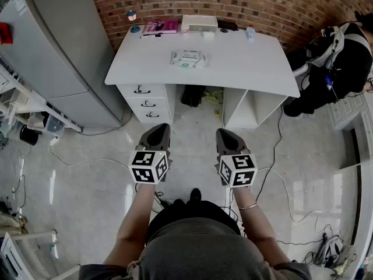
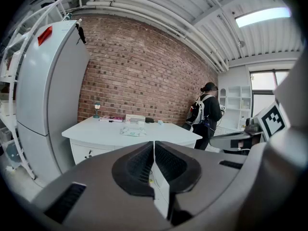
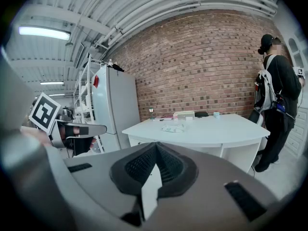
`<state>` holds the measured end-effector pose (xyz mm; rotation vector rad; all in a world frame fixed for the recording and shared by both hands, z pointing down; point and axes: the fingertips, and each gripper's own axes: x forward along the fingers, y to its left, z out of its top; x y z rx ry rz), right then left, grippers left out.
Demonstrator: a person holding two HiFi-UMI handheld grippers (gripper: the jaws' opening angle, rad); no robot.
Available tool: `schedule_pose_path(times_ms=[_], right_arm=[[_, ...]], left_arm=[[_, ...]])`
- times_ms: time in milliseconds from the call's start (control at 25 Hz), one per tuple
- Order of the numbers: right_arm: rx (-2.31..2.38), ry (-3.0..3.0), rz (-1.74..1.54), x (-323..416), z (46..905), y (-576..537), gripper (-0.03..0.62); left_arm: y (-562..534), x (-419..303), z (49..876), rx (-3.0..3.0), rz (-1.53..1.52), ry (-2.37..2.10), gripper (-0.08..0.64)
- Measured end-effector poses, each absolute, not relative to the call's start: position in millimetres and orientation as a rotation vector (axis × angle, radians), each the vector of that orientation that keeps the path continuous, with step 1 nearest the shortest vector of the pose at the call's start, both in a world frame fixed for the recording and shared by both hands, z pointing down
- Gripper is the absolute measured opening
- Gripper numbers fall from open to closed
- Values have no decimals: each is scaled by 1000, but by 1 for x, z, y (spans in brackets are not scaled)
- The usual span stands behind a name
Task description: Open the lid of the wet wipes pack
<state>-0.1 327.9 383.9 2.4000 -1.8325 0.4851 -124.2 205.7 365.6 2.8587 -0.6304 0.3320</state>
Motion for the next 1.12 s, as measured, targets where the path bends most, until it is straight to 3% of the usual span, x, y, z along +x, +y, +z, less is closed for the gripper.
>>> schedule_pose_path(times_ms=[760,960,1120], right_arm=[[2437,-1911,512,31,387,336,8],[2436,-1934,523,33,387,335,44],[2437,-1946,524,35,388,332,63]], left_arm=[[214,-99,370,2867,311,-658,31],[216,-95,369,2859,318,-659,34],[214,-93,370,2856,320,-653,77]])
